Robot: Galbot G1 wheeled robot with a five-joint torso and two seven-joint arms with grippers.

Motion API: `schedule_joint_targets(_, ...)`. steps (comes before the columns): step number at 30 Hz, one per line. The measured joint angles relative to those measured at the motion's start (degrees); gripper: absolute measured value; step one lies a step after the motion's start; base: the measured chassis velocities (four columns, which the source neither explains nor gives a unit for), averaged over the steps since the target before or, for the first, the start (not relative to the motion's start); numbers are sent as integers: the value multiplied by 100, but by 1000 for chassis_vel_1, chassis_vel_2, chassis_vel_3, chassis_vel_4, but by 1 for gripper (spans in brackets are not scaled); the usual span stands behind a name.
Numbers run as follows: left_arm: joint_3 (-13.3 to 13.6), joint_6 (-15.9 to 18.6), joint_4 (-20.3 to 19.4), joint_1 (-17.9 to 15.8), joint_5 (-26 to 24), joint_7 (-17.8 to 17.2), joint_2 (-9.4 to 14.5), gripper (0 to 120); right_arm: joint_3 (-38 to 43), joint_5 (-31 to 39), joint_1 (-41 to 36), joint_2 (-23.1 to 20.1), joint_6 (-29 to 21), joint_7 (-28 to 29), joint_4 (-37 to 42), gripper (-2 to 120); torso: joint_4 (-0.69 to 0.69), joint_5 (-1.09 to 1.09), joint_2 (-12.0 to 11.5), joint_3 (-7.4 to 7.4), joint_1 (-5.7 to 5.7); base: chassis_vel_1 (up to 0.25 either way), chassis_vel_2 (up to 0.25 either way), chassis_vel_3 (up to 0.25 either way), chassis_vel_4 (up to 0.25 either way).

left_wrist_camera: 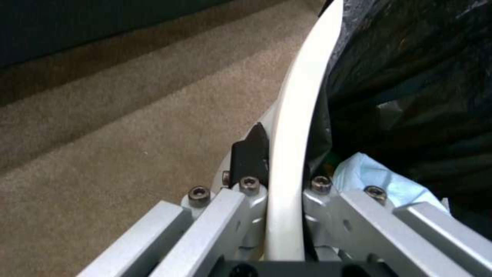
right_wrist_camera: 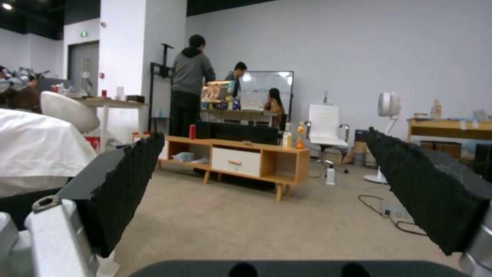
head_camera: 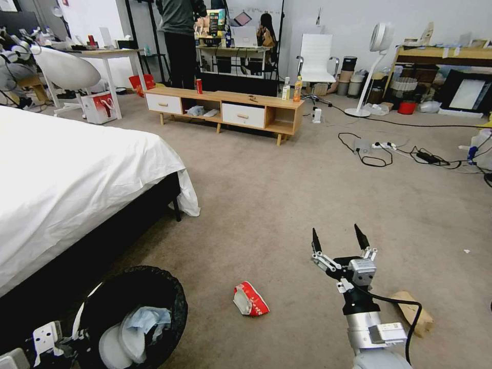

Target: Pick up the trash bin and place the garbage on the floor into it.

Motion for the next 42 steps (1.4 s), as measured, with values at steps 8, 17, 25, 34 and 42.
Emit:
schedule_joint_targets(8,24,0,-4,-23,4,3,-13,1,122,-56,-26,12,-90,84,15,100,-1,0,0,0,0,0,0,0,0)
schedule_joint_targets(17,25,0,-21,-20,7,3,-19,1,305,-194,-93,27,-178,203,108,100,0,0,0,0,0,0,0,0,0)
schedule_joint_targets(25,15,0,-45,-6,6,3,-21,1,357,-282,-118,57,-176,210,83,100,0,0,0,0,0,0,0,0,0)
schedule_joint_targets(34,12,0,-51,1,5,8,-25,1,376,-311,-118,71,-124,204,58,100,0,0,0,0,0,0,0,0,0)
schedule_joint_targets(42,12,1,-52,4,2,13,-27,1,390,-328,-116,83,-78,200,19,100,0,0,0,0,1,-78,71,74,-77)
